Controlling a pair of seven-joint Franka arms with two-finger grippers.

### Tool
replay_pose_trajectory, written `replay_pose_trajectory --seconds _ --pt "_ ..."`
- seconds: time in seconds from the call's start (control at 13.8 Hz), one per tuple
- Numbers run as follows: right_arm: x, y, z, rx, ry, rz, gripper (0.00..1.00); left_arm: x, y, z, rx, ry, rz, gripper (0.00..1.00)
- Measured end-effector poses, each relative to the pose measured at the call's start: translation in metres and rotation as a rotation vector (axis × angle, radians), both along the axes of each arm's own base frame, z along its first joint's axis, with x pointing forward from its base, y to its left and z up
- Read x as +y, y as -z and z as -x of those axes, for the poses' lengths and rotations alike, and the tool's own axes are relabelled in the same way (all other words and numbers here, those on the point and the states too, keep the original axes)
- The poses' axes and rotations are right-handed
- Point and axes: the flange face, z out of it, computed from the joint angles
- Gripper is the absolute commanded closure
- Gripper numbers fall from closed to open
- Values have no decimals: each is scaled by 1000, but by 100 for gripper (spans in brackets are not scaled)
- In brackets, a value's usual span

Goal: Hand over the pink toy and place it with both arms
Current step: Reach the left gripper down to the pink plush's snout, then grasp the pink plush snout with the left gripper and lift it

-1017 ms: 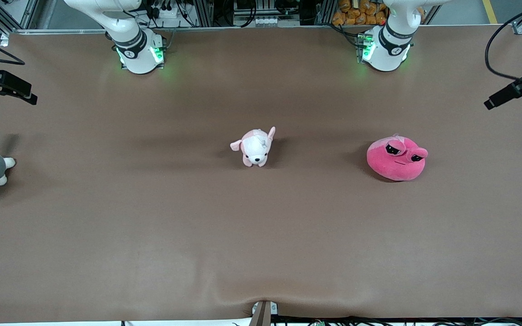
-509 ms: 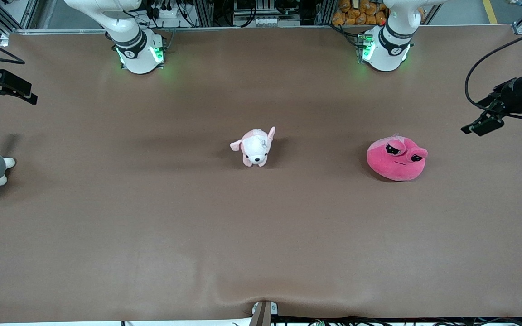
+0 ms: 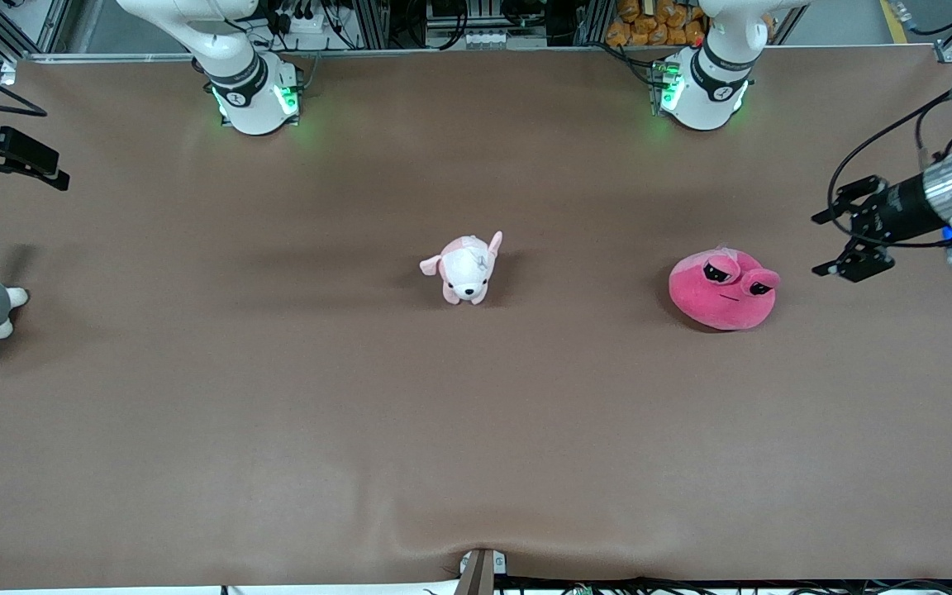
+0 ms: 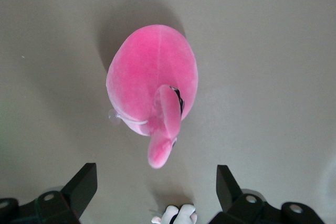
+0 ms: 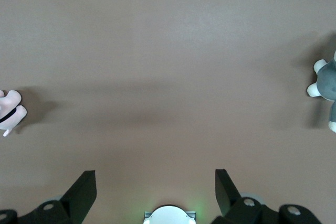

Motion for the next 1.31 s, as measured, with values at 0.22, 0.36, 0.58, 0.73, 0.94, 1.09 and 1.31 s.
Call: replay_pose_trajectory --seconds 0.22,0.36,0.58,0.73,0.94,1.09,1.31 --pt "0 0 0 0 0 0 0 3 52 -13 46 -43 26 0" --pt "0 0 0 0 -1 0 0 0 80 -17 79 -56 47 0" --pt "1 0 0 0 -1 0 0 -12 100 -22 99 -41 47 28" --pt "1 0 0 0 -2 0 0 -21 109 -23 110 -27 48 87" --pt "1 0 0 1 -2 0 0 -25 114 -24 115 -24 47 100" --pt "1 0 0 1 -2 0 0 -28 112 -24 114 -20 47 100" --pt "1 0 0 1 -3 0 0 -43 89 -26 114 12 59 100"
